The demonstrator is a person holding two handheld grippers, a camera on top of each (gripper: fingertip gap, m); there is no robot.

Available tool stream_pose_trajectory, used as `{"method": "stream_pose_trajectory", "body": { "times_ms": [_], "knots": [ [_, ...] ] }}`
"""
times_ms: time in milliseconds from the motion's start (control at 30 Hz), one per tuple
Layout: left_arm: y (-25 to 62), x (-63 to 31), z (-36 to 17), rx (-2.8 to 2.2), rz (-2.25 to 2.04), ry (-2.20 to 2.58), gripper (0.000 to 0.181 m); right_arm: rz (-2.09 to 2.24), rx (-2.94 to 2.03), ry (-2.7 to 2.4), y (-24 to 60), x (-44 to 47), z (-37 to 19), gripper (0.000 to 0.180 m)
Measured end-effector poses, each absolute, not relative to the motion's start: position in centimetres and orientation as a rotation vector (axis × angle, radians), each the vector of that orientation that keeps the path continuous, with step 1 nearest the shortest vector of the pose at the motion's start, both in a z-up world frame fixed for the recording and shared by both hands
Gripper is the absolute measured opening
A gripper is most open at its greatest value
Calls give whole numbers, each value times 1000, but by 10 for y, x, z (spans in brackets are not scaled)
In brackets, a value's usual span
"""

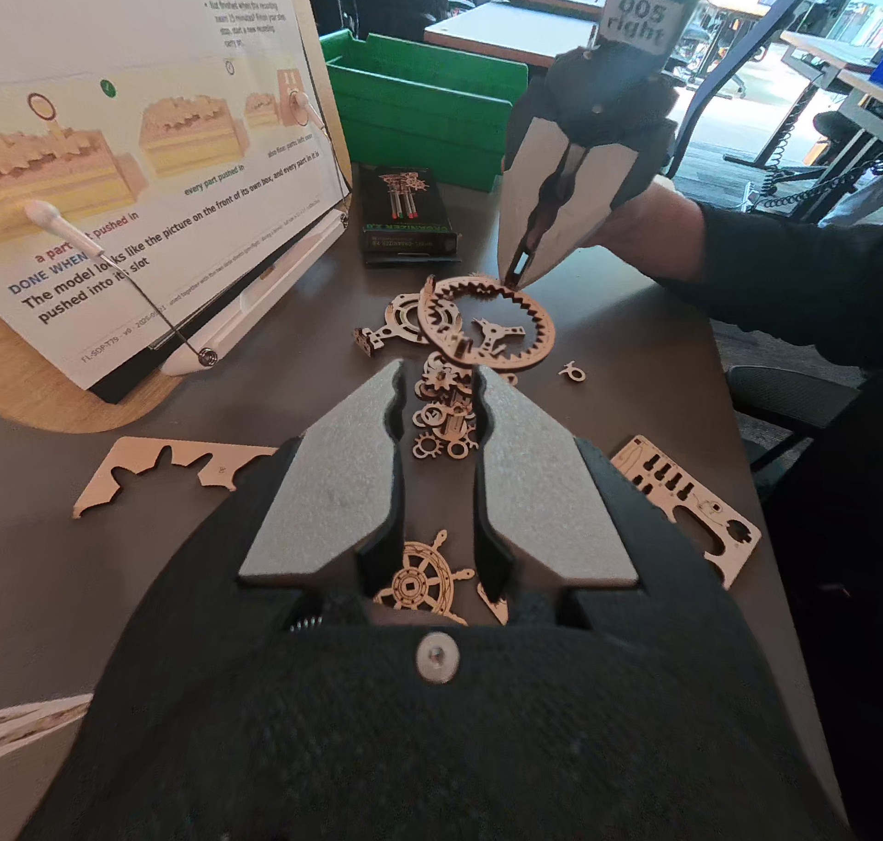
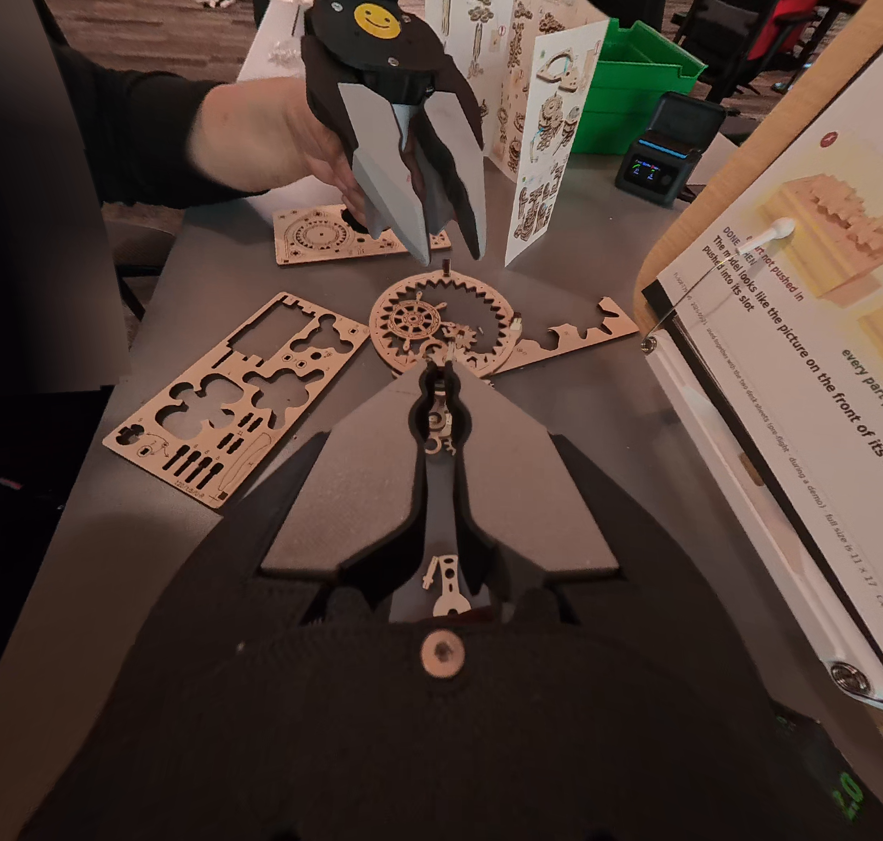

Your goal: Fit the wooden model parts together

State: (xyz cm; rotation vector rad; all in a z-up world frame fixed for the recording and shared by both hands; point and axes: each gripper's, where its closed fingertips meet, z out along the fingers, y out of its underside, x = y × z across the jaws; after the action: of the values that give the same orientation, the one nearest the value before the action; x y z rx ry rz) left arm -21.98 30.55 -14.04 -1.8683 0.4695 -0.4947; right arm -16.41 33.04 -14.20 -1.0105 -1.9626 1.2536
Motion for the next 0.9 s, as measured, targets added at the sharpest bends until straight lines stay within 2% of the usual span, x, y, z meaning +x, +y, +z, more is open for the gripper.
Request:
{"method": "stream_pose_trajectory", "body": {
  "times_ms": [367, 767, 900],
  "knots": [
    [310, -211, -153, -1878, -500, 491, 18, 1223, -952, -1980, 334, -162, -150, 0],
    [305, -210, -156, -1895, -453, 538, 27, 1170, -909, -1997, 332, -164, -156, 0],
    [306, -208, -158, -1895, -457, 549, 24, 1159, -914, -1997, 333, -166, -158, 0]
  ]
}}
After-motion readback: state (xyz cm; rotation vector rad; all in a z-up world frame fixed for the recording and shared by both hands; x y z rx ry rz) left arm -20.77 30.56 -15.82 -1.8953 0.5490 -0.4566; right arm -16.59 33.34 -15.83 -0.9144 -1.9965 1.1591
